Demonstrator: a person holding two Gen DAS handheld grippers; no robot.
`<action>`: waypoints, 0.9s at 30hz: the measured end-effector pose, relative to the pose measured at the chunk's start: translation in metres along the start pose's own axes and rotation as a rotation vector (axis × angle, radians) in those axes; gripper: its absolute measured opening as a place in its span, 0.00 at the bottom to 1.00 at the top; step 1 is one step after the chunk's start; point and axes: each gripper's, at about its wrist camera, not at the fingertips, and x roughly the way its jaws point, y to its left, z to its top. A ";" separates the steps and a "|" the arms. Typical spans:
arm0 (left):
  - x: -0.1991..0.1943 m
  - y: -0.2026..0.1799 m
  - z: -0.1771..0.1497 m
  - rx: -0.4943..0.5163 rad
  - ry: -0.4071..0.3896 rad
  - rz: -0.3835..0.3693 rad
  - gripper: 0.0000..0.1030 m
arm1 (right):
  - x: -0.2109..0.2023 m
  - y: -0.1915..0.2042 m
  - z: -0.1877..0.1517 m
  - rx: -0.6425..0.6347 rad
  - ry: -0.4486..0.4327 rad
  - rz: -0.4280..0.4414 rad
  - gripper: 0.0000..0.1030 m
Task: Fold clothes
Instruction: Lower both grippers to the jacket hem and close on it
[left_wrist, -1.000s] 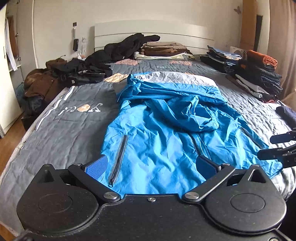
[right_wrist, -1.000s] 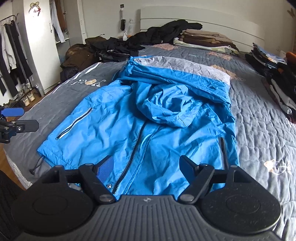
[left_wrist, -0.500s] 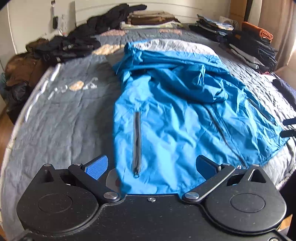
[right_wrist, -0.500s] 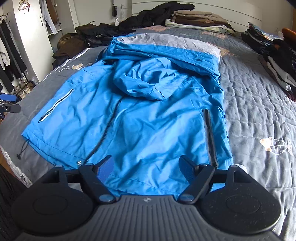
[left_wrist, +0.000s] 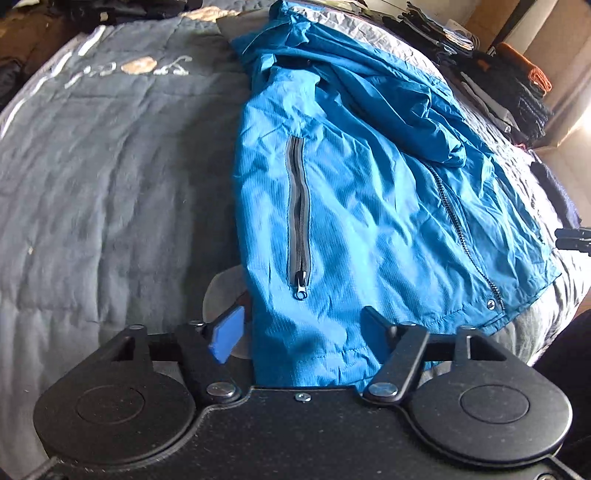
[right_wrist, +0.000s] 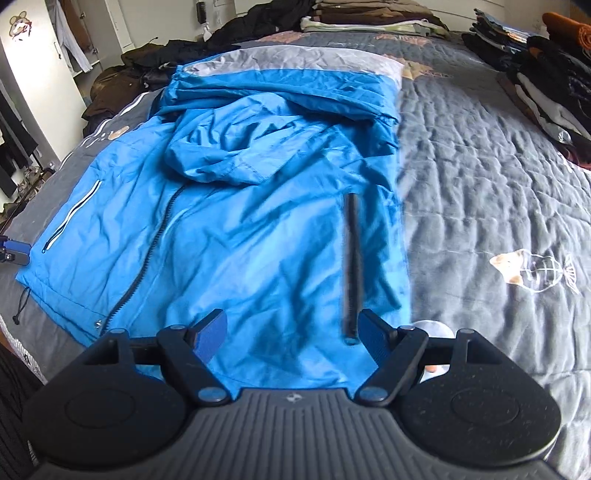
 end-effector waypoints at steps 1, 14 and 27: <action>0.002 0.002 -0.001 -0.004 0.007 -0.006 0.60 | -0.001 -0.006 0.001 0.000 0.006 -0.003 0.75; 0.017 0.004 -0.018 -0.005 0.065 -0.023 0.60 | 0.014 -0.066 -0.011 0.154 0.203 0.159 0.75; 0.024 0.002 -0.019 -0.012 0.066 0.000 0.63 | 0.048 -0.085 -0.032 0.258 0.287 0.207 0.75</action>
